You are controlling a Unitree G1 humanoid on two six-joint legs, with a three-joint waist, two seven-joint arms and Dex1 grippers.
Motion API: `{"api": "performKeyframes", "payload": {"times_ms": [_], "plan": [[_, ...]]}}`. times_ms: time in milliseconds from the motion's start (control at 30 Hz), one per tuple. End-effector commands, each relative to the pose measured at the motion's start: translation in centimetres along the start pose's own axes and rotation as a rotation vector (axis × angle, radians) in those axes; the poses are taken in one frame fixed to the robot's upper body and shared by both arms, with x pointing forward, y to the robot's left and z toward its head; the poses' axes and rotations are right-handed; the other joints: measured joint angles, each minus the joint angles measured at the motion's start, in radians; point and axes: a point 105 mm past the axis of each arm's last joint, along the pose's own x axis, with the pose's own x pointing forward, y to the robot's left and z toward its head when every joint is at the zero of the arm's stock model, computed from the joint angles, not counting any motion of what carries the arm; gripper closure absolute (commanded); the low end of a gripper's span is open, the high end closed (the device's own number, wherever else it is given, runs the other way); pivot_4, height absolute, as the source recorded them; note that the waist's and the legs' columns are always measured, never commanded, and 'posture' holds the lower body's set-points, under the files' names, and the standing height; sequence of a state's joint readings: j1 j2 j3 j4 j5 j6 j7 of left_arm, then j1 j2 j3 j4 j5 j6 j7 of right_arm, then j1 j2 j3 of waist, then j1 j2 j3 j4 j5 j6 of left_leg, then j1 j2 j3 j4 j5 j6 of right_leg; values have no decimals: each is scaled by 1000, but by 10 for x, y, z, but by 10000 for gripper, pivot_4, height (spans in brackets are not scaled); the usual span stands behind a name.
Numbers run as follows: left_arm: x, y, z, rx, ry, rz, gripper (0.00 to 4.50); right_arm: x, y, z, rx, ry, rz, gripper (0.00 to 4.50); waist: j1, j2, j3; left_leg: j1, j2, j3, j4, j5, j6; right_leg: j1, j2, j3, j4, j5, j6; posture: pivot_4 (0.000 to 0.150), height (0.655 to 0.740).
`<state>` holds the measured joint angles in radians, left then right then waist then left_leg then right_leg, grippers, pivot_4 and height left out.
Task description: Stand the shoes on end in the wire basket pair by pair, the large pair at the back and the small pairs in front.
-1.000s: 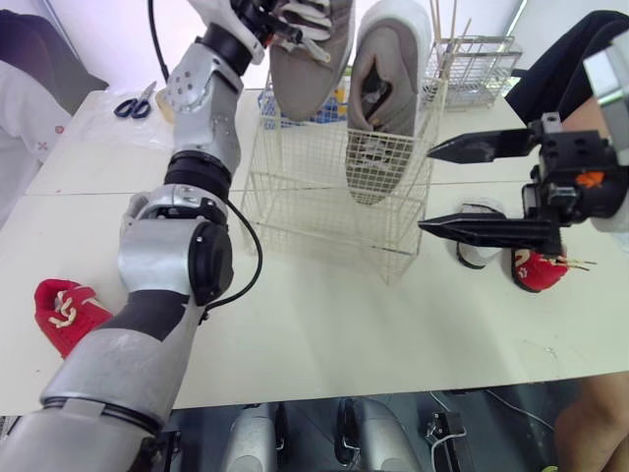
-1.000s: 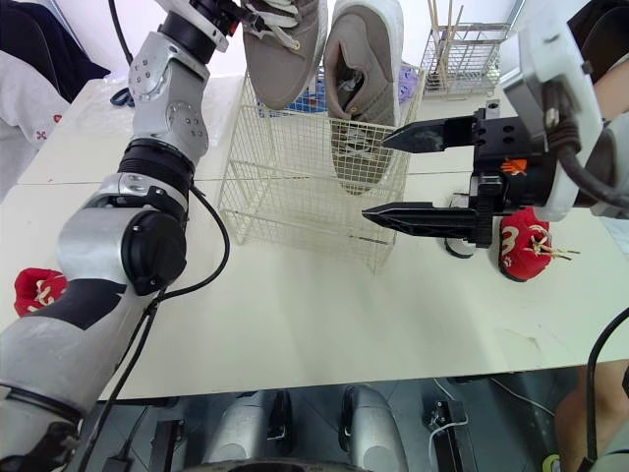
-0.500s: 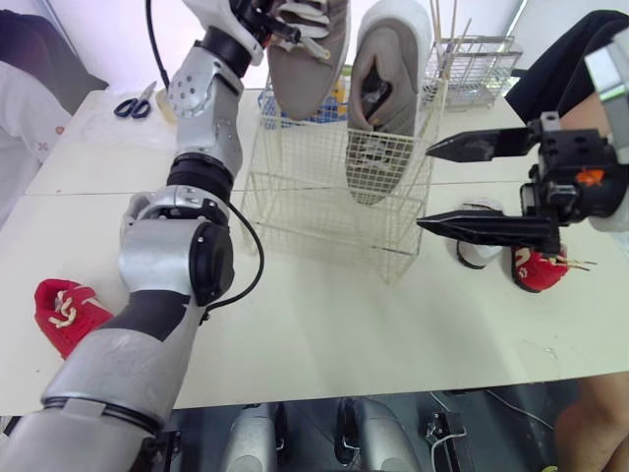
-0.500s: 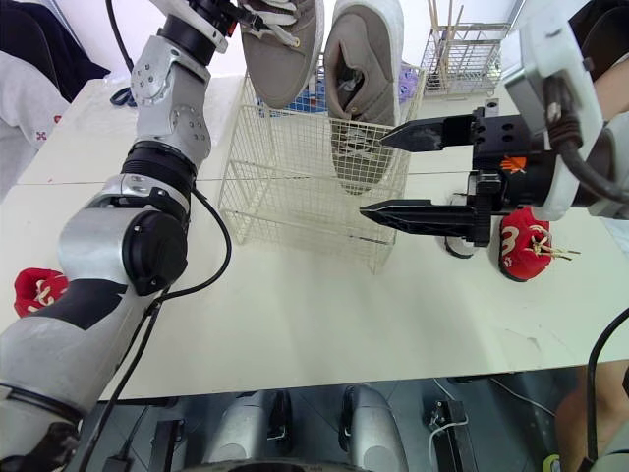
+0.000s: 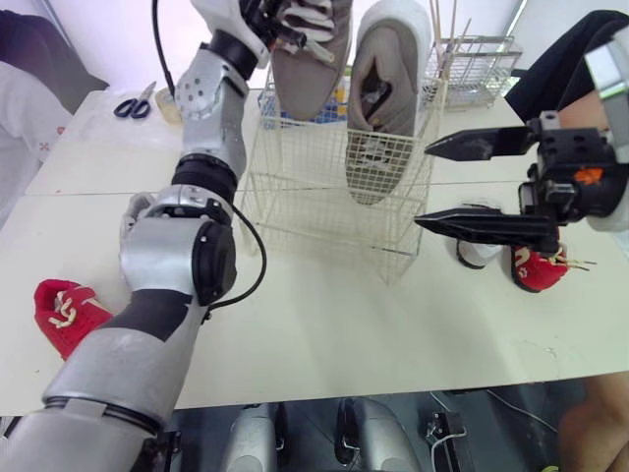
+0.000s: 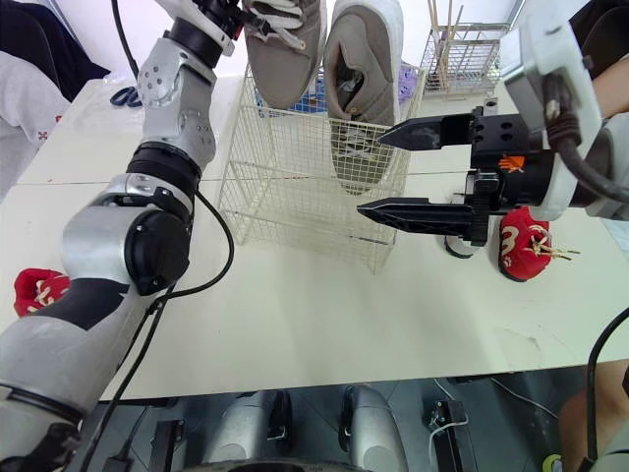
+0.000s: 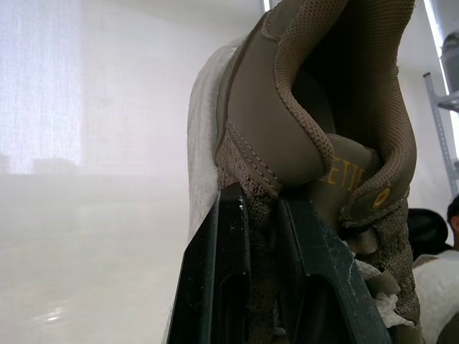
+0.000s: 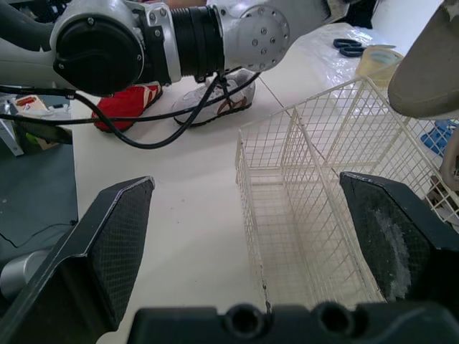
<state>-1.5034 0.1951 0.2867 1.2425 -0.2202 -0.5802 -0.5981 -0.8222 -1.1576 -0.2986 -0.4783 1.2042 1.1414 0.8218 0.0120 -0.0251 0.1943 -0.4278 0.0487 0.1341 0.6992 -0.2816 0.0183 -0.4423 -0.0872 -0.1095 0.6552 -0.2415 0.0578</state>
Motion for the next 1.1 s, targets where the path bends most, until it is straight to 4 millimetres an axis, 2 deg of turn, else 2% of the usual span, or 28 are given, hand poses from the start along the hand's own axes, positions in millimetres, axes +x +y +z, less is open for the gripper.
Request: {"api": "performKeyframes", "payload": {"times_ms": [33, 200, 367, 467, 600, 800, 1100], "plan": [[-10, -4, -10, 44, 4, -2, 40915, -2, 4, 9, -36, -35, 7, 0, 0, 0, 0, 0, 0, 0, 0, 0, 0, 0, 0, 0, 0, 0, 0, 1500, 7400], [-26, -9, -33, 45, 67, 6, 40915, -1, 2, 9, -33, -41, 15, 0, 2, 0, 0, 0, 0, 0, 0, 0, 0, 0, 0, 0, 0, 0, 0, 1500, 7400], [-34, -6, -37, -27, 70, 2, 40915, 1, 2, 10, -35, -58, 27, 0, 0, 0, 0, 0, 0, 0, 1, 0, 1, 1, -1, 0, 0, 1, 1, 1500, 7400], [-40, -2, -34, -23, 66, -8, 31163, 5, 2, 8, -30, -76, 37, 0, 0, 0, 0, 0, 0, 0, 1, 0, 0, 1, -1, 0, 0, 1, 1, 1500, 7400], [-51, -2, -31, -59, 68, -15, 11421, 8, 1, 7, -26, -95, 49, 0, 0, 0, 0, 0, 0, 0, 1, 0, 0, 1, -1, 0, 0, 1, 1, 1500, 7400], [-78, -8, -22, -129, 113, 18, 11421, 14, -6, 3, -16, -129, 59, 0, -1, 0, 0, 0, 0, 0, 1, 0, 0, 1, 0, 1, 0, 1, 1, 1500, 7400], [-111, -11, 14, -224, 220, 0, 11421, 16, -16, -4, 4, -131, 63, 0, 0, 1, -1, 3, 0, -1, 1, 0, 0, 4, 0, 1, 0, 1, 1, 1500, 7400]]}}
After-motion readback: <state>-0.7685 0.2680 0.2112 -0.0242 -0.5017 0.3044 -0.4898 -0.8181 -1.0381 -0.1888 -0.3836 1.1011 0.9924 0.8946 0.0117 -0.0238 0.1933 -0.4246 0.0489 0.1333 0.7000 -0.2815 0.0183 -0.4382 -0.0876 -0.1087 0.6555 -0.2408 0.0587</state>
